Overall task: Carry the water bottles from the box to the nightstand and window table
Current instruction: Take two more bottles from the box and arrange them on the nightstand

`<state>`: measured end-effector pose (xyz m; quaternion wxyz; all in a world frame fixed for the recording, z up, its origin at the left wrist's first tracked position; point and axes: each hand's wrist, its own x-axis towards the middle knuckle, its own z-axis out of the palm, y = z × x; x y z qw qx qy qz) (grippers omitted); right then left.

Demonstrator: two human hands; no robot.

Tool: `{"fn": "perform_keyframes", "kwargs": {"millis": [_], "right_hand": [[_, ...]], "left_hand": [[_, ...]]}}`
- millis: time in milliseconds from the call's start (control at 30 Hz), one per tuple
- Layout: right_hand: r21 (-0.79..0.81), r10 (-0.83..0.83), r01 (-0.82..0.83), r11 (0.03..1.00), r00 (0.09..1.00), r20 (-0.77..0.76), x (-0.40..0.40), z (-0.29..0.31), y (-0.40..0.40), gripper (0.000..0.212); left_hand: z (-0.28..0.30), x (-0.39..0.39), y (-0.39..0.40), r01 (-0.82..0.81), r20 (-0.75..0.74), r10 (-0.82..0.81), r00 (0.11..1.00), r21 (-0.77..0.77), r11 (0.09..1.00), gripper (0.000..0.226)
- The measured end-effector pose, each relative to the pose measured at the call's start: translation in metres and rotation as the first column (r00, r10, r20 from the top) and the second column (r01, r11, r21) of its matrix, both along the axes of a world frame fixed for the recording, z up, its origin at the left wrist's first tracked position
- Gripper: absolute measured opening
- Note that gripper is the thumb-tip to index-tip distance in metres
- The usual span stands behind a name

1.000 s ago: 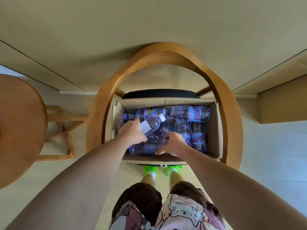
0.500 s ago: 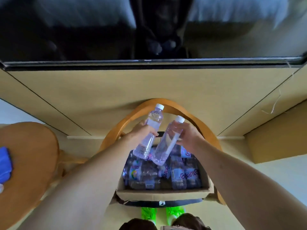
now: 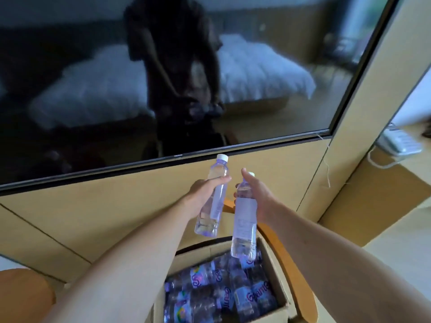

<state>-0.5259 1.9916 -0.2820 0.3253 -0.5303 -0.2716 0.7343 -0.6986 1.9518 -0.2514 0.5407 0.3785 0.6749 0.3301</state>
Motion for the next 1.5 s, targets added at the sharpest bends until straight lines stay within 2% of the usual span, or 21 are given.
{"fn": "perform_keyframes", "kwargs": {"millis": [133, 267, 333, 533, 667, 767, 900, 1033, 1300, 1500], "right_hand": [[0.114, -0.154, 0.149, 0.982, 0.988, 0.034, 0.031, 0.020, -0.021, 0.086], [0.187, -0.301, 0.284, 0.940, 0.951, 0.069, 0.069, 0.039, -0.059, 0.090], [0.224, -0.410, 0.385, 0.895, 0.909, 0.075, 0.091, 0.047, -0.083, 0.091], [0.321, -0.660, 0.608, 0.726, 0.747, 0.078, 0.167, 0.071, -0.187, 0.073], [0.345, -0.761, 0.699, 0.627, 0.645, 0.076, 0.212, 0.087, -0.277, 0.060], [0.368, -0.858, 0.785, 0.498, 0.509, 0.075, 0.244, 0.097, -0.354, 0.058], [0.388, -0.950, 0.870, 0.305, 0.308, 0.056, 0.279, 0.101, -0.462, 0.062], [0.399, -0.990, 0.906, 0.143, 0.132, 0.056, 0.310, 0.099, -0.577, 0.061], [0.406, -0.955, 0.884, -0.233, -0.287, 0.078, 0.360, 0.084, -0.831, 0.040], [0.331, -0.854, 0.831, -0.448, -0.507, 0.118, 0.367, 0.078, -0.992, 0.051]], "left_hand": [[0.016, 0.025, 0.013, 0.108, 0.046, -0.112, 0.993, 0.083, 0.991, 0.070], [0.028, 0.066, 0.011, 0.266, 0.065, -0.278, 0.958, 0.145, 0.953, 0.088], [0.030, 0.092, 0.004, 0.348, 0.067, -0.364, 0.929, 0.174, 0.921, 0.089], [0.046, 0.187, -0.040, 0.576, 0.103, -0.606, 0.789, 0.220, 0.787, 0.069], [0.061, 0.260, -0.100, 0.740, 0.143, -0.769, 0.623, 0.209, 0.639, 0.071], [0.069, 0.314, -0.162, 0.839, 0.139, -0.870, 0.472, 0.230, 0.492, 0.064], [0.079, 0.375, -0.261, 0.922, 0.045, -0.955, 0.294, 0.250, 0.296, 0.076], [0.083, 0.431, -0.370, 0.962, 0.030, -0.995, 0.097, 0.254, 0.101, 0.062], [0.076, 0.520, -0.621, 0.955, 0.047, -0.977, -0.210, 0.222, -0.195, 0.102], [0.077, 0.566, -0.780, 0.882, 0.049, -0.896, -0.442, 0.203, -0.424, 0.069]]}}
